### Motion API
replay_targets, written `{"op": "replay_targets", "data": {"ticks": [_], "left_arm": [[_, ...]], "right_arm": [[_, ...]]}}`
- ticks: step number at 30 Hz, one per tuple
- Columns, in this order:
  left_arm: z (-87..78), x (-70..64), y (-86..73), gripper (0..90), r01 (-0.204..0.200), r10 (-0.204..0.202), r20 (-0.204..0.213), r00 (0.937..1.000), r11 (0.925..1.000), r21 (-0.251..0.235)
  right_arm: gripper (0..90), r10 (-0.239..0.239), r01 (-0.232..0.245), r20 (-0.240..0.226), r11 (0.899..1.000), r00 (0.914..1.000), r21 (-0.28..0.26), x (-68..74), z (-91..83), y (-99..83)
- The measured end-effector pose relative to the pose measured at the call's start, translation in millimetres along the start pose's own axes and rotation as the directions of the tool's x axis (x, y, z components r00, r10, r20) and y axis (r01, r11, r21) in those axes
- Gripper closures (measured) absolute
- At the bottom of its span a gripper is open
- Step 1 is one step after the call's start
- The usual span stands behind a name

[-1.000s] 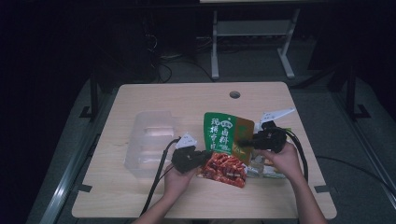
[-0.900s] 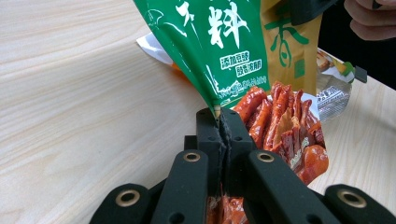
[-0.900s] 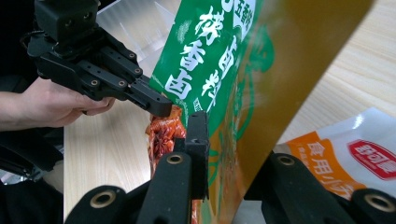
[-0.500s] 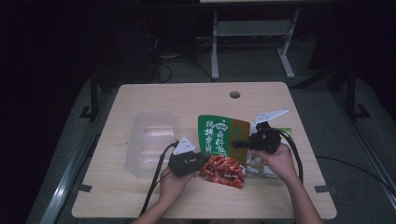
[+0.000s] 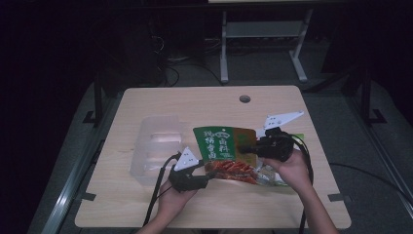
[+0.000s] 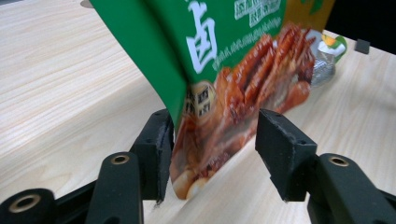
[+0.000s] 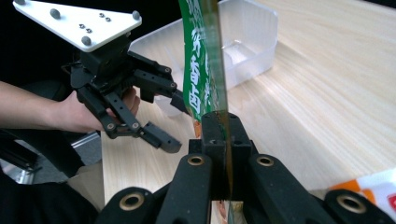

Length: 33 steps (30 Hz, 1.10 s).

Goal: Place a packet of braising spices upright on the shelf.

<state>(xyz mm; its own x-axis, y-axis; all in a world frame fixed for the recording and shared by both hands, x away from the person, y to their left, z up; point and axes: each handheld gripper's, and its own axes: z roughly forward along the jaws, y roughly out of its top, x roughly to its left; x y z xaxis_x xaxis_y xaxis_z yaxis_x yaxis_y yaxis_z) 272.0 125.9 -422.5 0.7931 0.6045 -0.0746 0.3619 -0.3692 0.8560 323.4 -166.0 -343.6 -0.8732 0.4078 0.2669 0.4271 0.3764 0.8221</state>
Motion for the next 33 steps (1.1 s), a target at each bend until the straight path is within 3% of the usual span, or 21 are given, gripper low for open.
{"op": "replay_targets", "data": {"ticks": [7,9,13,19,33], "left_arm": [[-11.6,-3.2,-2.5,35.9,-0.014,0.014,-0.015,0.9998,0.9999,0.01],[-13.7,-3.3,-4.1,33.1,-0.012,0.012,0.003,0.9999,0.9999,0.006],[-16.5,-8.5,-5.7,29.7,-0.062,0.062,0.007,0.9981,0.9979,0.018],[-23.3,-14.7,-6.5,27.5,-0.082,0.082,0.022,0.9964,0.9966,0.01],[-27.6,-13.6,-11.4,25.5,-0.093,0.093,0.035,0.9951,0.9957,-0.005]], "right_arm": [[90.0,-0.012,0.013,0.021,0.999,0.9997,-0.031,0.8,-1.7,16.5],[90.0,-0.014,0.015,0.031,0.999,0.9994,-0.044,0.3,-2.1,21.6],[90.0,-0.011,0.015,0.056,0.997,0.9984,-0.074,-2.8,-2.4,32.7],[90.0,-0.017,0.024,0.103,0.998,0.9945,-0.063,-9.6,1.6,50.2],[90.0,-0.027,0.032,0.08,0.998,0.9964,-0.05,-11.8,19.5,77.2]]}}
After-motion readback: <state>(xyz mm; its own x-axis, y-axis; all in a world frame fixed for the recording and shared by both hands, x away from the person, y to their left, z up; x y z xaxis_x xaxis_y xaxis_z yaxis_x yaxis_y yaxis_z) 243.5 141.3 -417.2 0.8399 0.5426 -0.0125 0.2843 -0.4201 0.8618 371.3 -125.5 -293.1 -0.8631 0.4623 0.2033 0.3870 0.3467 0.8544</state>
